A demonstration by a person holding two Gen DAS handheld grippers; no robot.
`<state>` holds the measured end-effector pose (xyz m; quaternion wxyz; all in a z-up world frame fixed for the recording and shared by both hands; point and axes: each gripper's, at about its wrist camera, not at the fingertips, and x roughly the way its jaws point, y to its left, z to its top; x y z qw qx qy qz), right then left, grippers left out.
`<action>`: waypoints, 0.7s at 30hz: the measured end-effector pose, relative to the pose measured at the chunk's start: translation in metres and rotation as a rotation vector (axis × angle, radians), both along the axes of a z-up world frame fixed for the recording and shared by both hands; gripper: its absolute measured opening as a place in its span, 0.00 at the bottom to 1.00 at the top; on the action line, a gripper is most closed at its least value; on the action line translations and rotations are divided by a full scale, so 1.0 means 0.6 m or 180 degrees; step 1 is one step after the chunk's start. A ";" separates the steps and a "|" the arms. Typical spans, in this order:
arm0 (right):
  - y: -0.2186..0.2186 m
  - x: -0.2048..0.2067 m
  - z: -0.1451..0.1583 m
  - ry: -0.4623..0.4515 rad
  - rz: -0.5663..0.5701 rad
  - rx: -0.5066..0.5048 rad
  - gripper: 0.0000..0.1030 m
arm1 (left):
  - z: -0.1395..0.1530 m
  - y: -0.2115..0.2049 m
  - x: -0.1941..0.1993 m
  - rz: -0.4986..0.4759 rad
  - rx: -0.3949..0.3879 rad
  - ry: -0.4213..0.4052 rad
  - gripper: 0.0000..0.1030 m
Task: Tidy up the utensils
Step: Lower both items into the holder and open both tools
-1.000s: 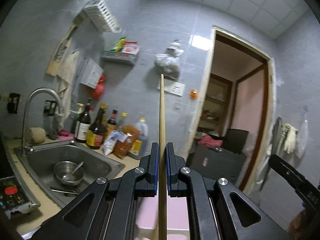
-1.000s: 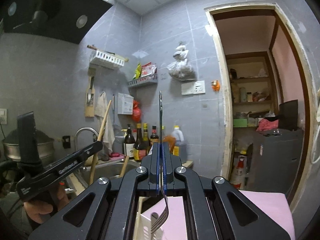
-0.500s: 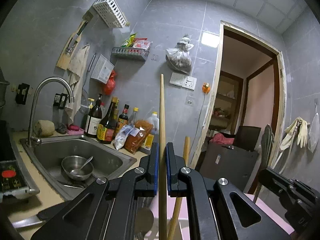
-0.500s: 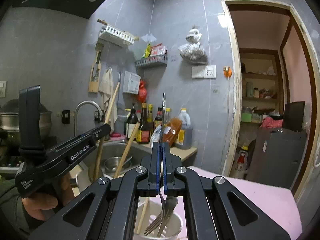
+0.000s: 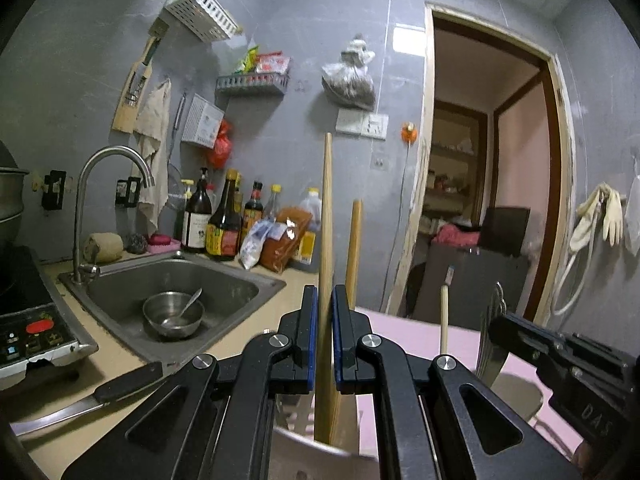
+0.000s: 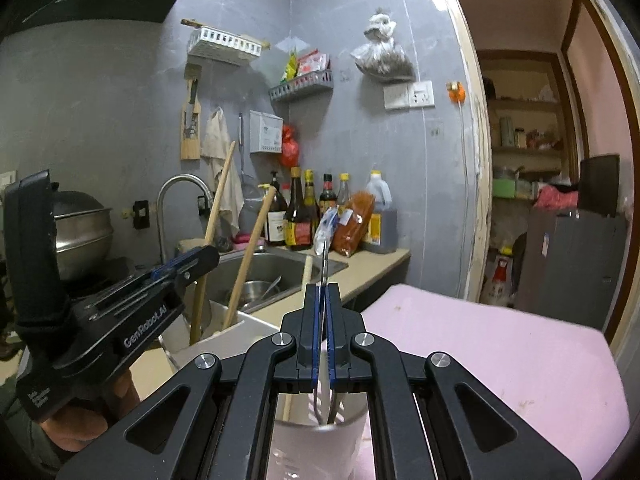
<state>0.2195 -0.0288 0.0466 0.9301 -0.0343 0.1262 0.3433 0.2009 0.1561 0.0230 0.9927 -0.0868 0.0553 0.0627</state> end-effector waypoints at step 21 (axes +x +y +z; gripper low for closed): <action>-0.041 -0.016 0.015 -0.0016 -0.0027 0.0235 0.19 | 0.004 0.000 -0.031 -0.0321 -0.0292 0.0282 0.24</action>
